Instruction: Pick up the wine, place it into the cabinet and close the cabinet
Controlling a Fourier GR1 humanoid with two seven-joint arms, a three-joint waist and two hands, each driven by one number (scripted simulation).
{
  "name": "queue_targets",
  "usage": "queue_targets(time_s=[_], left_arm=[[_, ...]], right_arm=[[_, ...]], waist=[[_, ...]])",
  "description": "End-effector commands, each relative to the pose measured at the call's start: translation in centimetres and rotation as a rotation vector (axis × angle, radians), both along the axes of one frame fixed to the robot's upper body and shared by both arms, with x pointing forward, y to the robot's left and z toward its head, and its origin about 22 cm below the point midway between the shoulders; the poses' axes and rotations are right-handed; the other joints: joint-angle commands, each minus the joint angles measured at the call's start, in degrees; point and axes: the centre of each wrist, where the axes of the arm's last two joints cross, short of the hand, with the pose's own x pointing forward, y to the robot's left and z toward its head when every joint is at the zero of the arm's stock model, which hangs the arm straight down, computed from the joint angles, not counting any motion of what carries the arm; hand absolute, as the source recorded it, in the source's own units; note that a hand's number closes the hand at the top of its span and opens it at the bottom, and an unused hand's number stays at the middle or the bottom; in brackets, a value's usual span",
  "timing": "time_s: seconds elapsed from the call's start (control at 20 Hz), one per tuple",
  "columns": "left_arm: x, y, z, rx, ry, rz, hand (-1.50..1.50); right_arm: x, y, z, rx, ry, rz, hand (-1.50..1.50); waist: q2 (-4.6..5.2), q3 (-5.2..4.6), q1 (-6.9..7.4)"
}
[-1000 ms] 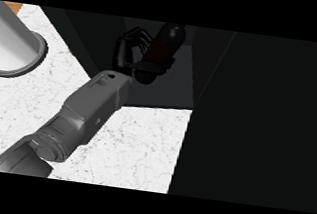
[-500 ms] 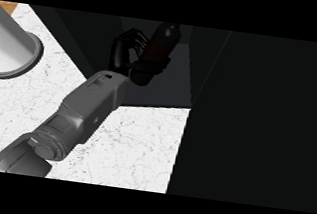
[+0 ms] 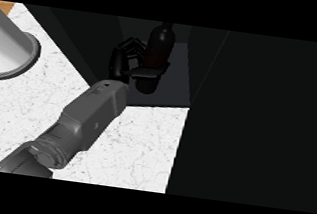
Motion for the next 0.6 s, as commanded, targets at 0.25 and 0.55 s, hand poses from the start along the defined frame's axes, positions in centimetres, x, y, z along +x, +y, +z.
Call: queue_targets(time_s=[0.25,0.55], left_arm=[[-1.5,0.9,-2.4,-0.119,0.03,0.007,1.5],[-3.4,2.2,-5.1,-0.171,0.057,-0.008,1.5]], right_arm=[[-0.4,0.0,-0.1,0.022,0.003,0.043,-1.5],[-0.1,0.6,-0.2,-0.003,-0.008,0.063,-1.5]], waist=[[-0.01,-0.03,-2.72],[0.16,-0.12,-3.14]])
